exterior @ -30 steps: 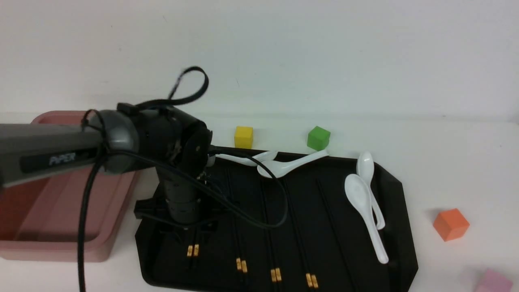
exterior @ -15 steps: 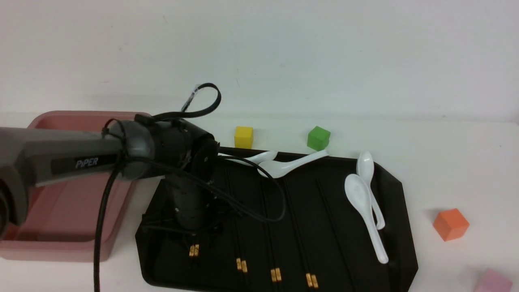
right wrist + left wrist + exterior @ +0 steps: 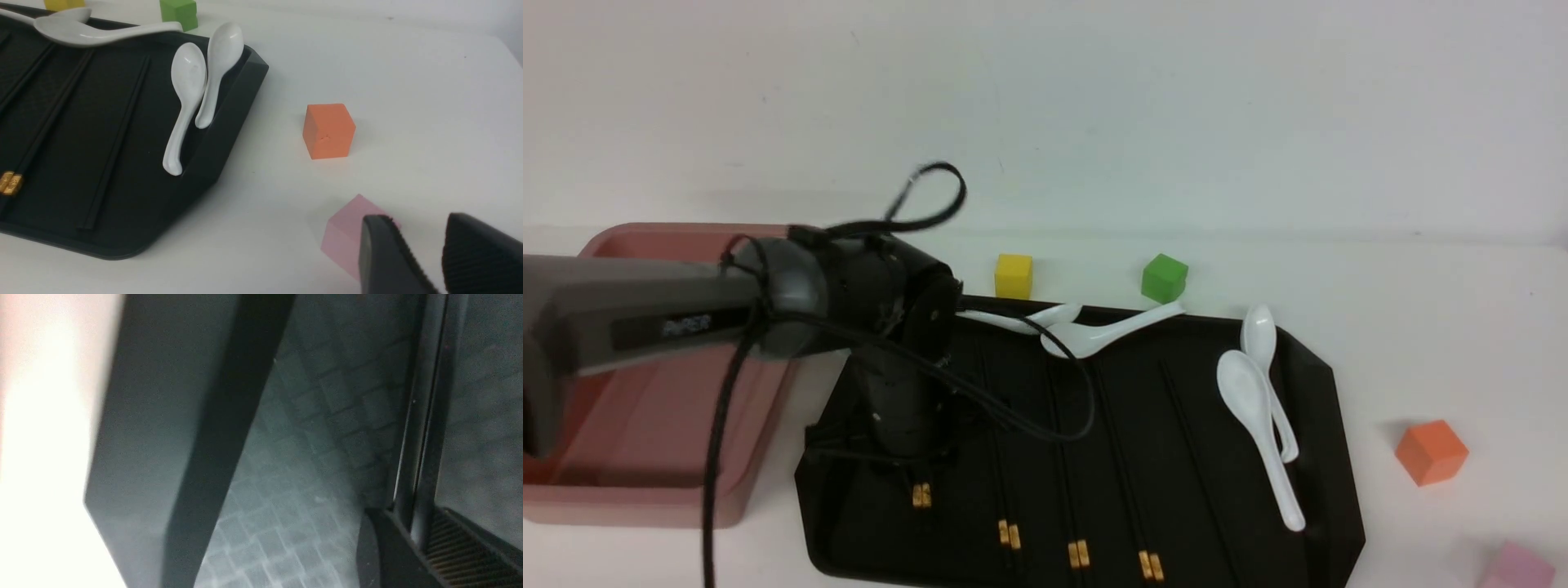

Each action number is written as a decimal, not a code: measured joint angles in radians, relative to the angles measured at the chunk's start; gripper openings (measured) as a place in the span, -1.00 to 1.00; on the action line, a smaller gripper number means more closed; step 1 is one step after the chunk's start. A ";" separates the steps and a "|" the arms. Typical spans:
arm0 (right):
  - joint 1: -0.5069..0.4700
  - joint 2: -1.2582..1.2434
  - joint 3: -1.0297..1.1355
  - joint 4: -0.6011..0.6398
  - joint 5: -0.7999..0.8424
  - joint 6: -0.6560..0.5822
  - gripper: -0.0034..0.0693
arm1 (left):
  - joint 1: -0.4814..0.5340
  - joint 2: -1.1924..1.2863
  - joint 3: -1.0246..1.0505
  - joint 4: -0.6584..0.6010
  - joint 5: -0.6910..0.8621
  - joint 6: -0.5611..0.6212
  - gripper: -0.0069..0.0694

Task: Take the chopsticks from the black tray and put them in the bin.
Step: Use the left arm to grab a pair of chopsticks, then use the left arm to put the chopsticks into the lunch box

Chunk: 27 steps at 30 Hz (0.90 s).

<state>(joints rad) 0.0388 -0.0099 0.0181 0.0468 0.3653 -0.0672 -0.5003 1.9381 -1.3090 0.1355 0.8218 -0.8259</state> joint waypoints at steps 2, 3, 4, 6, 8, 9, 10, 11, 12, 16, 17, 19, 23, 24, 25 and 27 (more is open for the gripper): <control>0.000 0.000 0.000 0.000 0.000 0.000 -0.25 | 0.000 -0.059 0.000 0.000 0.007 0.005 -0.50; 0.000 0.000 0.000 0.000 0.000 0.000 -0.25 | 0.000 -0.096 0.000 -0.001 0.013 0.012 -0.50; 0.000 0.000 0.000 0.000 0.000 0.000 -0.25 | 0.000 -0.136 0.000 -0.002 0.021 0.018 -0.50; 0.000 0.000 0.000 0.000 0.000 0.000 -0.25 | 0.000 -0.209 0.000 -0.013 0.039 0.033 -0.50; 0.000 0.000 0.000 0.000 0.000 0.000 -0.25 | 0.000 -0.290 0.000 -0.019 0.061 0.060 -0.50; 0.000 0.000 0.000 0.000 0.000 0.000 -0.25 | 0.001 -0.328 0.000 -0.018 0.076 0.078 -0.50; 0.000 0.000 0.000 0.000 0.000 0.000 -0.25 | 0.002 -0.357 0.000 -0.014 0.091 0.094 -0.50; 0.000 0.000 0.000 0.000 0.000 0.000 -0.25 | 0.009 -0.391 0.000 -0.009 0.113 0.114 -0.50; 0.000 0.000 0.000 0.000 0.000 0.000 -0.25 | 0.018 -0.421 0.000 -0.002 0.139 0.134 -0.50; 0.000 0.000 0.000 0.000 0.000 0.000 -0.25 | 0.099 -0.494 0.000 0.048 0.248 0.202 -0.50; 0.000 0.000 0.000 0.000 0.000 0.000 -0.25 | 0.126 -0.501 0.000 0.064 0.272 0.214 -0.50; 0.000 0.000 0.000 0.000 0.000 0.000 -0.25 | 0.201 -0.505 0.000 0.084 0.301 0.225 -0.50; 0.000 0.000 0.000 0.000 0.000 0.000 -0.25 | 0.366 -0.466 0.006 0.089 0.309 0.232 -0.50; 0.000 0.000 0.000 0.000 0.000 0.000 -0.25 | 0.398 -0.449 0.007 0.088 0.302 0.232 -0.50; 0.000 0.000 0.000 0.000 0.000 0.000 -0.25 | 0.416 -0.442 0.008 0.085 0.296 0.232 -0.50; 0.000 0.000 0.000 0.000 0.000 0.000 -0.25 | 0.469 -0.390 0.010 0.076 0.257 0.232 -0.50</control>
<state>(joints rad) 0.0388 -0.0099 0.0181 0.0468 0.3653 -0.0672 -0.0316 1.5478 -1.2990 0.2119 1.0788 -0.5935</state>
